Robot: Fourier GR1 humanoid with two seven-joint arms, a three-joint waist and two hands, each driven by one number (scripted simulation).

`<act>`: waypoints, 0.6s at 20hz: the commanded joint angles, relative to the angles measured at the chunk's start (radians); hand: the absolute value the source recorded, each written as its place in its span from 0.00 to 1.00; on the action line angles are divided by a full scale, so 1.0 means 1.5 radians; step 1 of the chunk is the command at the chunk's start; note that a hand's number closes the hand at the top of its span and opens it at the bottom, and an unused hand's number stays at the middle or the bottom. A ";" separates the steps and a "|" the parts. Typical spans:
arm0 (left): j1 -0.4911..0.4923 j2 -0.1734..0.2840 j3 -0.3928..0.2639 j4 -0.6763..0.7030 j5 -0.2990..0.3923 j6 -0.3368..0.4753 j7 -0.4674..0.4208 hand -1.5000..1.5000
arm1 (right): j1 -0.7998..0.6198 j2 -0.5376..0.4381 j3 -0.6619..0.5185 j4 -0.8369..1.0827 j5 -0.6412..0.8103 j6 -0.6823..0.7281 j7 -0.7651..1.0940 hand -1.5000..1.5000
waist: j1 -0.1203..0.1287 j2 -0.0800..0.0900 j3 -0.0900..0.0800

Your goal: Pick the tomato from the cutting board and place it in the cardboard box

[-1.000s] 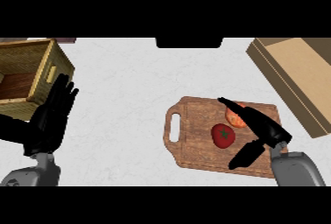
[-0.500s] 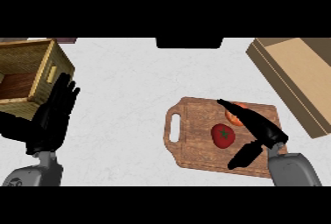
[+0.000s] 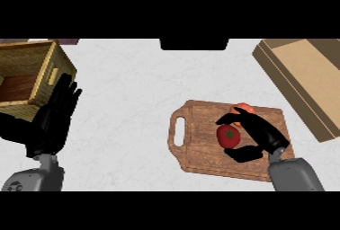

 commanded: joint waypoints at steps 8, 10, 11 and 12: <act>0.027 -0.028 -0.022 -0.022 -0.026 0.009 -0.014 0.50 | 0.027 0.016 0.032 -0.017 0.096 -0.082 -0.059 1.00 | -0.001 0.005 0.004; 0.036 -0.009 0.012 -0.002 0.003 -0.017 -0.034 0.50 | -0.025 -0.009 -0.022 0.032 0.085 -0.099 -0.099 1.00 | 0.001 0.006 0.004; 0.031 0.004 0.003 -0.058 0.000 -0.013 0.031 0.50 | -0.043 0.007 0.015 0.030 0.128 -0.114 -0.073 1.00 | 0.003 0.005 0.004; 0.043 -0.005 -0.005 -0.029 -0.010 -0.018 -0.016 0.50 | -0.032 0.029 0.064 0.006 0.172 -0.137 -0.047 1.00 | 0.002 0.005 0.004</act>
